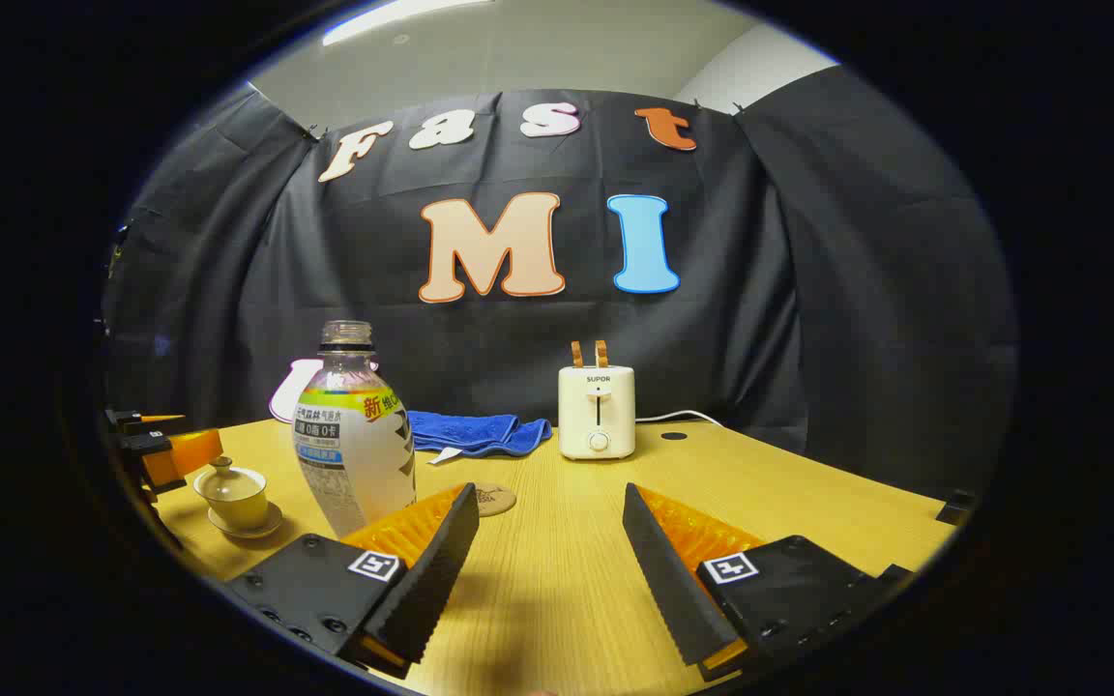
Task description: Open the teacup lid with one hand, grasp the water bottle and pour water into the teacup with the other hand; after pouring, place the water bottle on the coaster and then close the teacup lid.
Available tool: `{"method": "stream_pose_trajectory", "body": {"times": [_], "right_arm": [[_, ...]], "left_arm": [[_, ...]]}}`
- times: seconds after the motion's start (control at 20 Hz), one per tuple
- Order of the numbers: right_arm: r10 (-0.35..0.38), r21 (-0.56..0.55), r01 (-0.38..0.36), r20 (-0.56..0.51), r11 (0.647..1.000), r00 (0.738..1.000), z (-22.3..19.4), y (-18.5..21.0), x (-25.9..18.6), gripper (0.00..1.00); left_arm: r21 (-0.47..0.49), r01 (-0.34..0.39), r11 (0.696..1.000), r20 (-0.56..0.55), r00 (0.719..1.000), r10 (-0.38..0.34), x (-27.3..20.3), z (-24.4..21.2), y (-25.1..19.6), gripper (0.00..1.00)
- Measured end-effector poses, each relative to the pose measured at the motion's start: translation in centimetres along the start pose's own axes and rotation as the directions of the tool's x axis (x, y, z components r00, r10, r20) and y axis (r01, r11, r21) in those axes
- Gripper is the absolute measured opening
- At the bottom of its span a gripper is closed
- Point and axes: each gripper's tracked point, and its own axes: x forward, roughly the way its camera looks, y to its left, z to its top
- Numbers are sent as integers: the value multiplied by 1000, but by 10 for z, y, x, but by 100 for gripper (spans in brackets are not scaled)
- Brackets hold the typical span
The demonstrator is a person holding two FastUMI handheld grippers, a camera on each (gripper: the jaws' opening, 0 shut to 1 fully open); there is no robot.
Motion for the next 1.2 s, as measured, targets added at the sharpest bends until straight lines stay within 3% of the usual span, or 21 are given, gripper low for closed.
{"method": "stream_pose_trajectory", "body": {"times": [0.6,1.2], "right_arm": [[1,0,-1,1,1000,1000,0,0,0,100],[1,0,-1,0,1000,1000,0,0,0,97]], "left_arm": [[1,-3,1000,1,1000,3,1,-1,0,95],[-1,8,1000,-3,1000,-8,1,-1,-3,95]]}}
